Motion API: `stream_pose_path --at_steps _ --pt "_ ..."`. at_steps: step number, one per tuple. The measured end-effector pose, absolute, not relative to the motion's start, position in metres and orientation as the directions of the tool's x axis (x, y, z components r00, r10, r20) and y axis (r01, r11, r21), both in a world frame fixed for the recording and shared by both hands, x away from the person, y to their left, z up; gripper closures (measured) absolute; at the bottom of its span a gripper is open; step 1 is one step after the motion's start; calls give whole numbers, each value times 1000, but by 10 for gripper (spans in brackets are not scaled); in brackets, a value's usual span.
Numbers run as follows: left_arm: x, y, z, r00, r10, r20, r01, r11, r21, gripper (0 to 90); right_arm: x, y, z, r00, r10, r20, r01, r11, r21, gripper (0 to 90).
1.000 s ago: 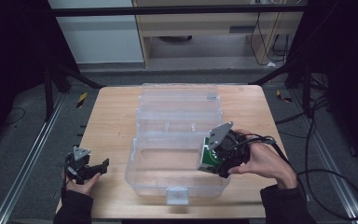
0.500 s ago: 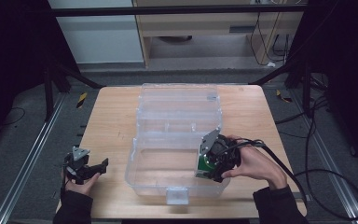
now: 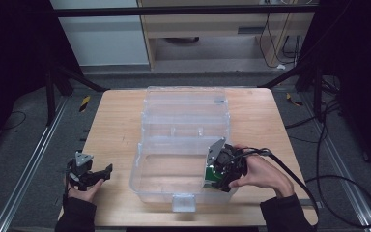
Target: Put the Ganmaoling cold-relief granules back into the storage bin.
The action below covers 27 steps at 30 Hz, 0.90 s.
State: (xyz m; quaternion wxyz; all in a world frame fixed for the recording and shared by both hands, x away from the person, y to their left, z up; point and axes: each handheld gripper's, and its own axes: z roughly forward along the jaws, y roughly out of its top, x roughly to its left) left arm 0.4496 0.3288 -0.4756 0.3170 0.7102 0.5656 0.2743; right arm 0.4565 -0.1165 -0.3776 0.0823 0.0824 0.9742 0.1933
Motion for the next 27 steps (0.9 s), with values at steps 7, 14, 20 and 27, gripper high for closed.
stream_pose_path --at_steps 7,14,20,27 --pt "450 329 -476 210 977 31 629 -159 761 147 458 -113 -385 -977 174 -121 120 925 362 159" --pt "450 329 -475 210 977 32 629 -160 761 147 459 -116 -394 -977 192 -96 142 913 383 155" --pt "449 329 -475 211 977 32 629 -161 761 146 461 -113 -400 -977 188 -96 142 923 358 148" --pt "449 329 -475 211 977 32 628 -161 761 146 461 -111 -403 -978 188 -95 146 931 334 134"
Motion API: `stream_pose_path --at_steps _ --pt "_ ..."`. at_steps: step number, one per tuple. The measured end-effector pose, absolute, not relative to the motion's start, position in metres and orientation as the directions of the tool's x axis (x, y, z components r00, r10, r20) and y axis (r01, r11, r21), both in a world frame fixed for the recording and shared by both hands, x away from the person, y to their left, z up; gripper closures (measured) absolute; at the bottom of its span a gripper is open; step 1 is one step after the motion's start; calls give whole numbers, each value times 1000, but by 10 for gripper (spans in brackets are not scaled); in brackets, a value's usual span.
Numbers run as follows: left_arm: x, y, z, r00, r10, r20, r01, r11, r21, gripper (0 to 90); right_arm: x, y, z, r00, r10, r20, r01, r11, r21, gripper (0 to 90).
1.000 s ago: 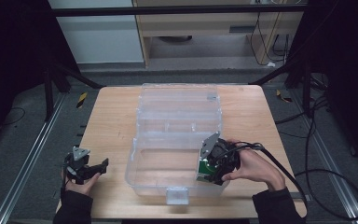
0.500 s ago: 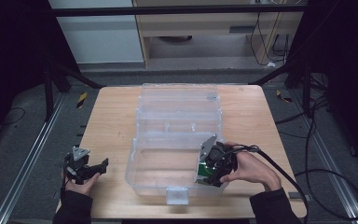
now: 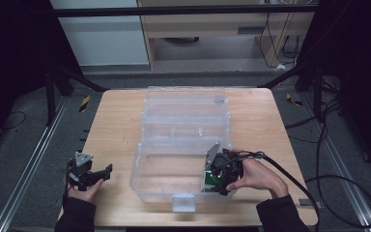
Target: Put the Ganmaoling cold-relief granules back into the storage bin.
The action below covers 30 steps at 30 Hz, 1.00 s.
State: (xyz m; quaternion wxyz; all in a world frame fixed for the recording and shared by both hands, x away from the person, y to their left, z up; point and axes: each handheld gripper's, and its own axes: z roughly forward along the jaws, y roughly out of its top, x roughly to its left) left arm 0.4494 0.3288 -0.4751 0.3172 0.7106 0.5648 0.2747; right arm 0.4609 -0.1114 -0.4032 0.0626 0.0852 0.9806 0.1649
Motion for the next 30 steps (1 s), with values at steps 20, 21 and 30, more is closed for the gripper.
stream_pose_path --at_steps 20,21,30 --pt "449 328 -475 212 977 31 626 -160 763 148 452 -144 -358 -918 362 -164 210 791 575 116" --pt "449 328 -474 212 977 31 625 -160 764 150 450 -148 -355 -904 393 -168 219 764 607 112" --pt "448 328 -474 212 977 32 620 -160 768 175 447 -174 -356 -822 548 -153 292 638 713 64"
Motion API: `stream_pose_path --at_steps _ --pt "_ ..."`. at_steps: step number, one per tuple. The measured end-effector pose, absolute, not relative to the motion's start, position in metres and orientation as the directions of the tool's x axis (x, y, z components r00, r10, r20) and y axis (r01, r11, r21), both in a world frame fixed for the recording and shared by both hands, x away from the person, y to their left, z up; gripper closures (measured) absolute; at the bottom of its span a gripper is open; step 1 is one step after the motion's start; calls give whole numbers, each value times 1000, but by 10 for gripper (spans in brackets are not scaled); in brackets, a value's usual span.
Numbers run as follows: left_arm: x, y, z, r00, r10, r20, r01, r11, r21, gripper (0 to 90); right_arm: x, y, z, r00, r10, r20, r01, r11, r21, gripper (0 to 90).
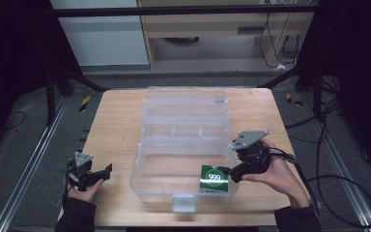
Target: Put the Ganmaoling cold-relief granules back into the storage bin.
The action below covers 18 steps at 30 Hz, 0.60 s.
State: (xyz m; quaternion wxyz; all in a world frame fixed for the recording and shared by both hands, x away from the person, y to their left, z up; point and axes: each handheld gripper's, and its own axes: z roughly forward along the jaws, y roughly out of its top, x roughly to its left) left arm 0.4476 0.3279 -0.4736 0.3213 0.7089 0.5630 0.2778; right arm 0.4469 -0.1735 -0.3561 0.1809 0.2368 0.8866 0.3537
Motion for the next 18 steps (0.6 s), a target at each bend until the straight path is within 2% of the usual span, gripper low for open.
stream_pose_path --at_steps 2,4,11,16,18 --pt "448 328 -473 213 977 31 618 -159 770 181 445 -187 -358 -769 623 -144 315 565 763 61" --pt "448 327 -474 215 976 30 618 -160 769 183 445 -191 -359 -755 640 -144 317 548 774 61" --pt "447 327 -473 216 976 29 616 -160 771 194 440 -230 -372 -622 781 -55 335 328 883 47" --pt "447 327 -473 216 976 30 612 -159 775 214 440 -260 -392 -487 873 28 360 172 917 54" --pt "447 327 -473 216 976 29 610 -158 776 216 440 -263 -394 -479 877 37 367 162 916 53"
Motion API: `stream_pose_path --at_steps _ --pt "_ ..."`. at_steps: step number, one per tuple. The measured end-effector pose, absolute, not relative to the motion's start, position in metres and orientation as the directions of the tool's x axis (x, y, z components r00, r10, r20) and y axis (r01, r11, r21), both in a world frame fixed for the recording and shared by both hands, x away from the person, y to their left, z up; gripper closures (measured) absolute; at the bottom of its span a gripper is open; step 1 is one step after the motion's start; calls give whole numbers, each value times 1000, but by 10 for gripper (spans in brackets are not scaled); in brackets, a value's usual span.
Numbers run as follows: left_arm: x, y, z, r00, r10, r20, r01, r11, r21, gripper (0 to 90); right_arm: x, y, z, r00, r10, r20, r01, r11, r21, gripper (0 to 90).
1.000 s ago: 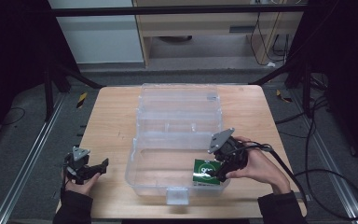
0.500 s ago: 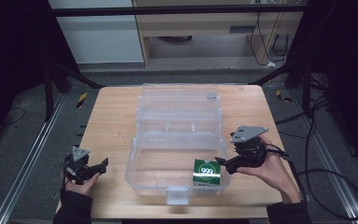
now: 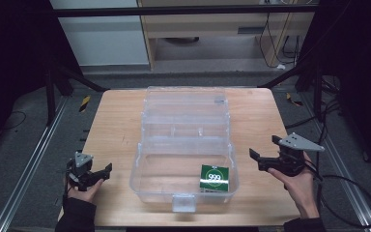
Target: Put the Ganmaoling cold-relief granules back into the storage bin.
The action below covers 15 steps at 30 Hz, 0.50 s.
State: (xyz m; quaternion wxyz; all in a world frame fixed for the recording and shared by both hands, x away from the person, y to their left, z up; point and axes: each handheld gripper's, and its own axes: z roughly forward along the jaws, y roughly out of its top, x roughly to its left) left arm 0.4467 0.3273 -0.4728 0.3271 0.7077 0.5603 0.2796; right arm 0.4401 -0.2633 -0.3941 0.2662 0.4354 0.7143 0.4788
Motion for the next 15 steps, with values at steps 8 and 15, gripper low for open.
stream_pose_path --at_steps 8,15 --pt "447 328 -473 220 975 28 608 -159 778 234 441 -286 -424 -400 914 65 416 118 902 52" --pt "448 327 -475 217 975 38 612 -166 773 212 444 -298 -453 -333 939 84 466 87 880 49"
